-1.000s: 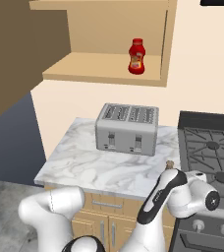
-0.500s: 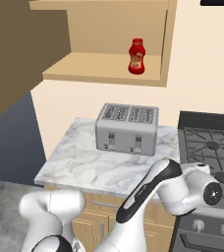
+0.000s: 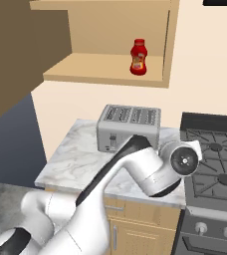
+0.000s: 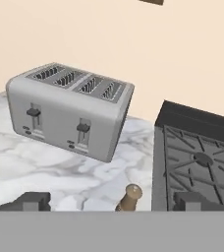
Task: Take 2 condiments from the cabinet and move them on the counter near the stove.Make sure the condiments are lined up with each other, next to each other.
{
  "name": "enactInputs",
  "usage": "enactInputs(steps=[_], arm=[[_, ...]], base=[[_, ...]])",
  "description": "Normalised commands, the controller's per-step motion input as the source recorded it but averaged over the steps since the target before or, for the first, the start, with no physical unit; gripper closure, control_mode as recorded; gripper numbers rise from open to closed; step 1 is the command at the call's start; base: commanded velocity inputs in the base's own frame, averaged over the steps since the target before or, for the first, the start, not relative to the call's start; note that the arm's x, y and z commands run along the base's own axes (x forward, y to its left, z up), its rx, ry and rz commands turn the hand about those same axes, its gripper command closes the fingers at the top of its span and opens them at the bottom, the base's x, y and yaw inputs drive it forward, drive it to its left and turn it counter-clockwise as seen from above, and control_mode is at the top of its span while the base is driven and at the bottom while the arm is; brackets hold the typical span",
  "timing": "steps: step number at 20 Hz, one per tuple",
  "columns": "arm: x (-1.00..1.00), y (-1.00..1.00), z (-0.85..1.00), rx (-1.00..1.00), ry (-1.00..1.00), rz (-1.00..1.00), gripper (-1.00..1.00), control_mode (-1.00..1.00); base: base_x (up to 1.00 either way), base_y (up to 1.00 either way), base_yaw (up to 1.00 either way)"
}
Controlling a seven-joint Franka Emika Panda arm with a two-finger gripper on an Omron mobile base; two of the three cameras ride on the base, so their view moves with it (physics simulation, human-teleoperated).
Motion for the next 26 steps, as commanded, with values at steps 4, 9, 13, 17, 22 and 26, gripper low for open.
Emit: enactInputs(steps=[4, 9, 13, 17, 22, 26], arm=[[-0.10, 0.28, 0.89, -0.15, 0.14, -0.13, -1.00, -1.00], [0.00, 0.30, 0.90, -0.03, 0.13, -0.13, -1.00, -1.00], [0.00, 0.34, 0.79, 0.00, 0.08, -0.15, -1.00, -1.00], [0.03, 0.47, 0.46, 0.00, 0.01, -0.16, -1.00, -1.00], [0.00, 0.49, 0.34, 0.00, -0.04, -0.14, -1.00, -1.00], [0.00, 0.42, 0.21, 0.00, -0.16, -0.16, -1.00, -1.00]], base=[[0.00, 0.00, 0.00], [0.00, 0.00, 0.00], [0.00, 0.00, 0.00], [0.00, 0.00, 0.00], [0.00, 0.00, 0.00], [0.00, 0.00, 0.00]])
